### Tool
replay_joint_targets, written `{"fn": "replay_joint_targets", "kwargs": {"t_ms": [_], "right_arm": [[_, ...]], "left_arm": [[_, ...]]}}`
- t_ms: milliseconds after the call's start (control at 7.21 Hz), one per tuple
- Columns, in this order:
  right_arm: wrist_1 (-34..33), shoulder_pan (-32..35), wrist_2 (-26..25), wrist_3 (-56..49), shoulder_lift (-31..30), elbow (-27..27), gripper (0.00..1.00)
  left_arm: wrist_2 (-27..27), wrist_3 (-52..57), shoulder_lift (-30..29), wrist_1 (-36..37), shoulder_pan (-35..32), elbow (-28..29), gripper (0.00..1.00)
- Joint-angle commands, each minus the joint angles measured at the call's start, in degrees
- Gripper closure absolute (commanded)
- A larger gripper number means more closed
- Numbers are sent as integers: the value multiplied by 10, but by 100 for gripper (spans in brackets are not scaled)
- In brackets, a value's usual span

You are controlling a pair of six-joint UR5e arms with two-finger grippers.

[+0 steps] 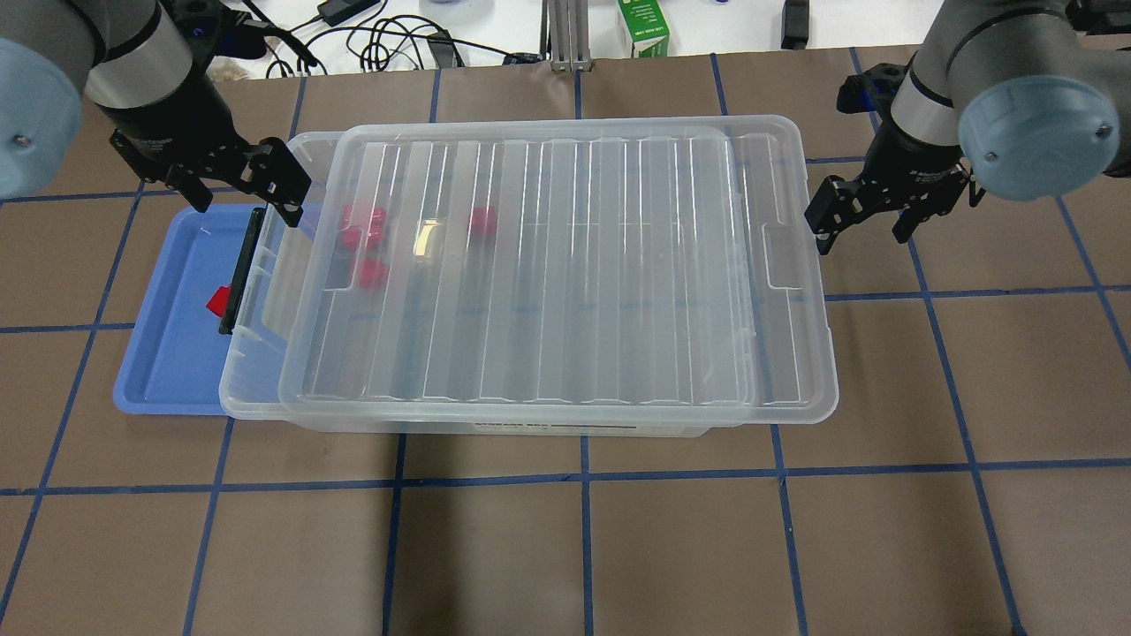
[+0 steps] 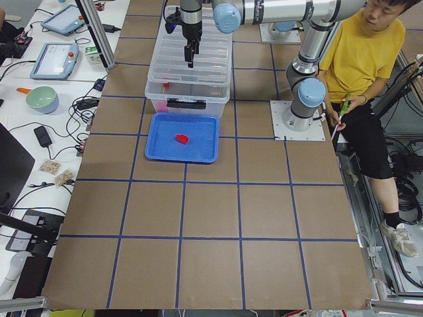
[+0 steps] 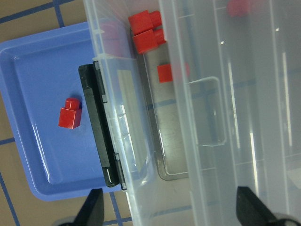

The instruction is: Place red block in blue tray from box

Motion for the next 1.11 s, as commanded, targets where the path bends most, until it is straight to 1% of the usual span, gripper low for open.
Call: {"fn": "replay_joint_targets", "kwargs": {"t_ms": [0,277,416,693,971], "right_arm": [[0,19,0,1,-2,0,0],[0,40,1,4,0,0,0],[0,42,0,9,0,0,0],[0,42,0,10,0,0,0],[0,42,0,10,0,-3,0]], "left_arm": [[-14,-65,13,-14,-36,-3,0],[-14,-66,6,-11,-38,8,0],[-14,-69,15,-16,-33,10,0],[-14,-67,16,-21,-30,13,0],[-8,-66,20,-4,-30,14,0]]}}
